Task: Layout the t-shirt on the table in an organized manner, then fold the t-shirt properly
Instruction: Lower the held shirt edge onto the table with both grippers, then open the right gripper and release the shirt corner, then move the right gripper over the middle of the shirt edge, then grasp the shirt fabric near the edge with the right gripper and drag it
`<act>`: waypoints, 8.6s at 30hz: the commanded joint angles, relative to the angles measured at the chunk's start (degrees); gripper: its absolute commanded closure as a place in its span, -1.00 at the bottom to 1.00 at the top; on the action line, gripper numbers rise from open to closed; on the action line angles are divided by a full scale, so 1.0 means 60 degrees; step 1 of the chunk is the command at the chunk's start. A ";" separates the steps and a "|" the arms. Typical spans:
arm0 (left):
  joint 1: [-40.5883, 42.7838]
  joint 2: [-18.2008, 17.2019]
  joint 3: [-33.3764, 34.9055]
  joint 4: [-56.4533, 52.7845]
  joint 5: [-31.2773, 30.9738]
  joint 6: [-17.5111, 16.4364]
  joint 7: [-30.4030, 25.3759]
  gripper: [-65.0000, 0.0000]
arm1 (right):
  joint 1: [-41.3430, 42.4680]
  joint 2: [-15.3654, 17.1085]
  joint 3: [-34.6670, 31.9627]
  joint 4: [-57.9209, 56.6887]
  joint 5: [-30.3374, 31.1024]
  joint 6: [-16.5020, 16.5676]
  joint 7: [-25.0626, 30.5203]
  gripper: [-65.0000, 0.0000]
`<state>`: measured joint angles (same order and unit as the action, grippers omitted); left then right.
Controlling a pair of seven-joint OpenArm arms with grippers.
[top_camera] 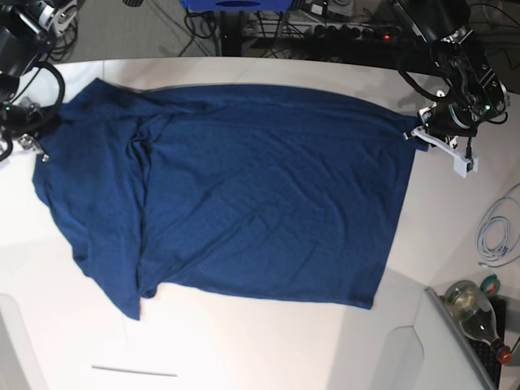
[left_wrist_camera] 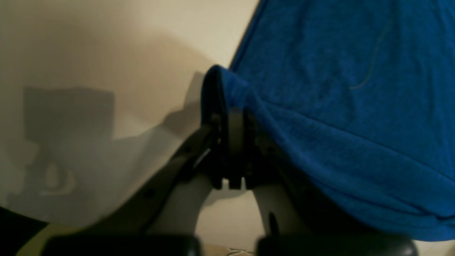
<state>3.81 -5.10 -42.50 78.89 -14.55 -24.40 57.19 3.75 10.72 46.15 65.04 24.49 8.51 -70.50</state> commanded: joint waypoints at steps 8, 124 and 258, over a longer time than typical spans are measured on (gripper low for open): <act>-0.0086 -0.0109 -0.0015 0.0075 -0.0074 -0.0028 -0.0118 1.00 | -0.1350 -0.0431 -0.0021 0.3864 0.0087 0.1504 0.0021 0.03; -0.1757 0.0286 0.0351 -0.0453 -0.0411 0.1086 -0.0455 0.22 | -0.4163 -0.0212 -0.5824 0.6663 -0.0602 0.3936 0.3684 0.21; 0.4251 -0.1047 -0.0162 -0.0233 -0.0264 0.0001 -0.6447 1.00 | -0.0075 -0.2922 -1.4029 0.1505 -0.5349 0.3145 0.3992 0.61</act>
<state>28.80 -10.50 -43.09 76.79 -15.84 -24.45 19.66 2.33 -5.93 -38.13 73.36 -7.90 27.64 -47.37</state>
